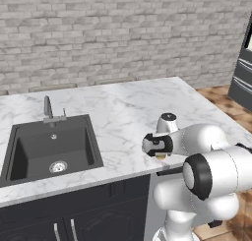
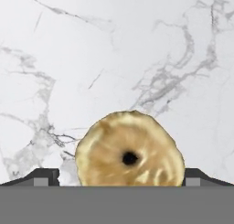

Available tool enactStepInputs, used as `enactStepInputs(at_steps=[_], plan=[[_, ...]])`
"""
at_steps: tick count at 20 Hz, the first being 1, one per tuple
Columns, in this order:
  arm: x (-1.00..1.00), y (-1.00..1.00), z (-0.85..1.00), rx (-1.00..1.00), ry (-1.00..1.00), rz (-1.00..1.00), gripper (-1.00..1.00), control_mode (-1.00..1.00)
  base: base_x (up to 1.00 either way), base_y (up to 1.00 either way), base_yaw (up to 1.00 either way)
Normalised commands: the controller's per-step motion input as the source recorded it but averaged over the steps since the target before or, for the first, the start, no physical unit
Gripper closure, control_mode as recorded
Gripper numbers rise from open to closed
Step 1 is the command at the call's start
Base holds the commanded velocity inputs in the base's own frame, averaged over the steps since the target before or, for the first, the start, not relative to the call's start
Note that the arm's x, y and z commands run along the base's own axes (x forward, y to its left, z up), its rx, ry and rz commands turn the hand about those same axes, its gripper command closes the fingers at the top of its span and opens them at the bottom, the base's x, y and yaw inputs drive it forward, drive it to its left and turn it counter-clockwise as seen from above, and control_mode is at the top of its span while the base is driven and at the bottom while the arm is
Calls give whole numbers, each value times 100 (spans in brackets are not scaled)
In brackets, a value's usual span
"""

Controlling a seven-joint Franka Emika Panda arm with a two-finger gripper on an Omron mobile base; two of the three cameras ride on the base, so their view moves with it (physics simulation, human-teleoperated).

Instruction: Pick the candle and candle from the dining table and place them in the open cabinet. Close the cabinet after placing the objects.

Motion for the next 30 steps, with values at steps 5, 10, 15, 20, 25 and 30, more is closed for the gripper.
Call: enactStepInputs(at_steps=[5,10,15,20,25,30], plan=[[0,-10,-7,0,0,0,-100,-100,0,0,0],[0,-3,-4,0,0,0,-100,-100,0,0,0],[5,0,0,0,0,0,-100,-100,0,0,0],[13,3,0,-1,0,0,100,-100,0,0,0],[9,15,0,-4,0,-2,100,-100,0,0,0],[-4,1,0,-1,-5,-1,100,-100,0,0,0]])
